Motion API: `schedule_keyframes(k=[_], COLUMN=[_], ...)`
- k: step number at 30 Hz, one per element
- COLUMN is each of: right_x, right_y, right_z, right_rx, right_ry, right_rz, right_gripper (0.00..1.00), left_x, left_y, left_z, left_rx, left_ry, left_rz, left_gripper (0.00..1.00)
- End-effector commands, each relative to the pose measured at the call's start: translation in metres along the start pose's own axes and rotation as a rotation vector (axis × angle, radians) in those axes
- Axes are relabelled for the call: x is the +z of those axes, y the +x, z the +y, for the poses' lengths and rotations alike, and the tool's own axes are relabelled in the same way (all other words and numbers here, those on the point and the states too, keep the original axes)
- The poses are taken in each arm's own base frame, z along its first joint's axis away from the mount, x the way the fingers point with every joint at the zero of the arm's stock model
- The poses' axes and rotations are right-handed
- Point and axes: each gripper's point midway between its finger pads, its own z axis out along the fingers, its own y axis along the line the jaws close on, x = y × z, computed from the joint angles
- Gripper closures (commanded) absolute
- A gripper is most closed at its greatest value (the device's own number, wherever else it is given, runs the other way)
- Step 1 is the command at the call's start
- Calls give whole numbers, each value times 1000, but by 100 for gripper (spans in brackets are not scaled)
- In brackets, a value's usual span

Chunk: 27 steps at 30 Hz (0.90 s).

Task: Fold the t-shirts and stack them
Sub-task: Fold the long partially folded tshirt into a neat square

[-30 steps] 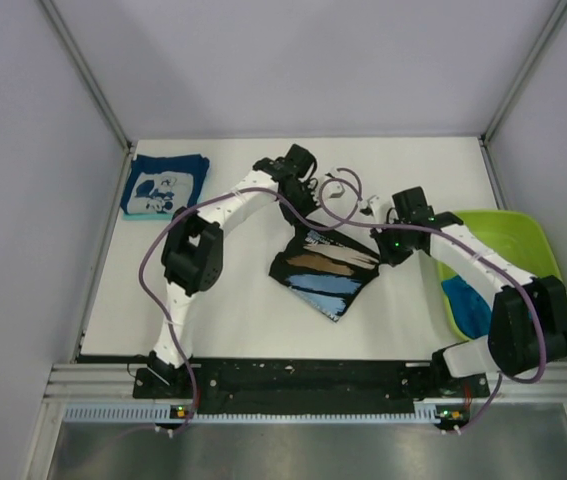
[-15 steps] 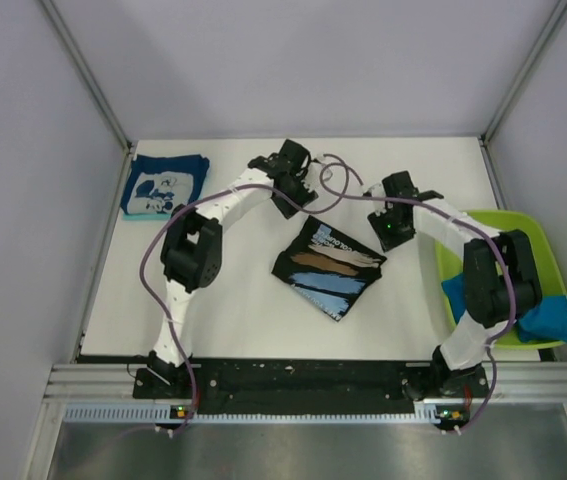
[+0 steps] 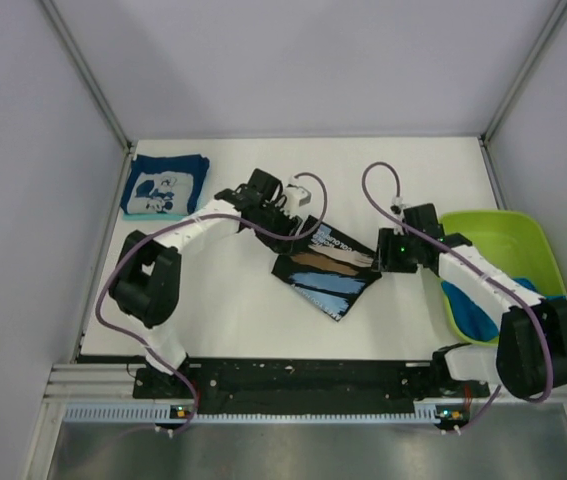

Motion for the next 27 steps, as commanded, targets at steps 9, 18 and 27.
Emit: schedule_keyframes(k=[9, 18, 27], right_x=[78, 107, 40], right_y=[-4, -73, -91], right_z=[-11, -6, -4], right_rx=[172, 50, -24], right_ry=[-64, -78, -17], right_rz=[64, 56, -53], right_gripper=[81, 70, 50], left_x=[32, 11, -31], left_y=[74, 78, 14], left_z=[-19, -14, 25], left_rx=[-136, -171, -397], left_ry=[90, -7, -60], left_rz=[131, 46, -218], left_gripper=[84, 75, 32])
